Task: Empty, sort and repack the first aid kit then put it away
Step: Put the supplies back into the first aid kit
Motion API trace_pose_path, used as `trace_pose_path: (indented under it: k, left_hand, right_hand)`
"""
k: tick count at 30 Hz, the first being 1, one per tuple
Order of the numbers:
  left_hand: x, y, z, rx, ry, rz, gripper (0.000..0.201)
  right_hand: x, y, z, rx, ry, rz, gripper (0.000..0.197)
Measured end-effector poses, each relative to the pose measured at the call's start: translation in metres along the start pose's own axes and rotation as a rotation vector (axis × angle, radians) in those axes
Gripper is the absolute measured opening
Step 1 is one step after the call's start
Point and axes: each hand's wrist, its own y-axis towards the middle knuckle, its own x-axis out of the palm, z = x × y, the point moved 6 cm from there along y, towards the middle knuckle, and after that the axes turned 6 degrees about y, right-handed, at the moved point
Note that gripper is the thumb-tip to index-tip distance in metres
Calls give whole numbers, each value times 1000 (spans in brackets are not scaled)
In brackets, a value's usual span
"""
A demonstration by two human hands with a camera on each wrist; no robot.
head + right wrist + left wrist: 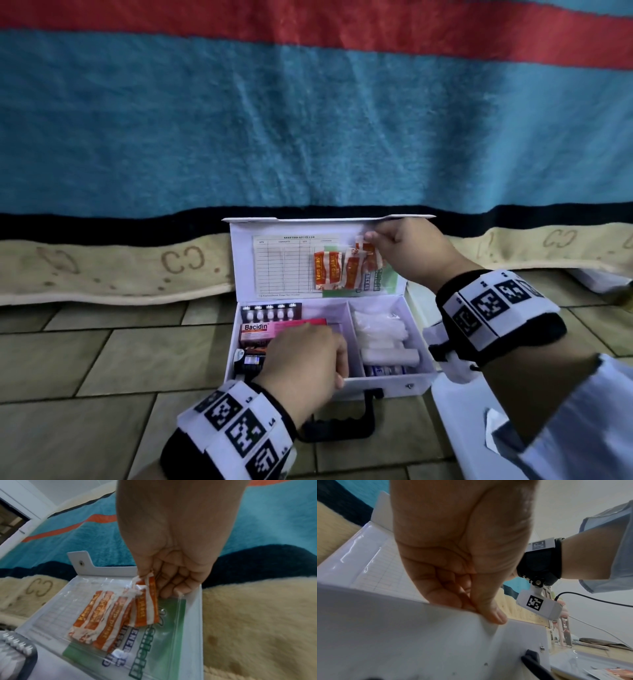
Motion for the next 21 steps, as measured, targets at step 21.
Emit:
trace_pose_path:
  k: [21]
  left_hand:
    - [1, 0, -2, -20, -19, -6, 21]
  right_hand:
    - [3, 0, -14, -21, -176, -83, 8]
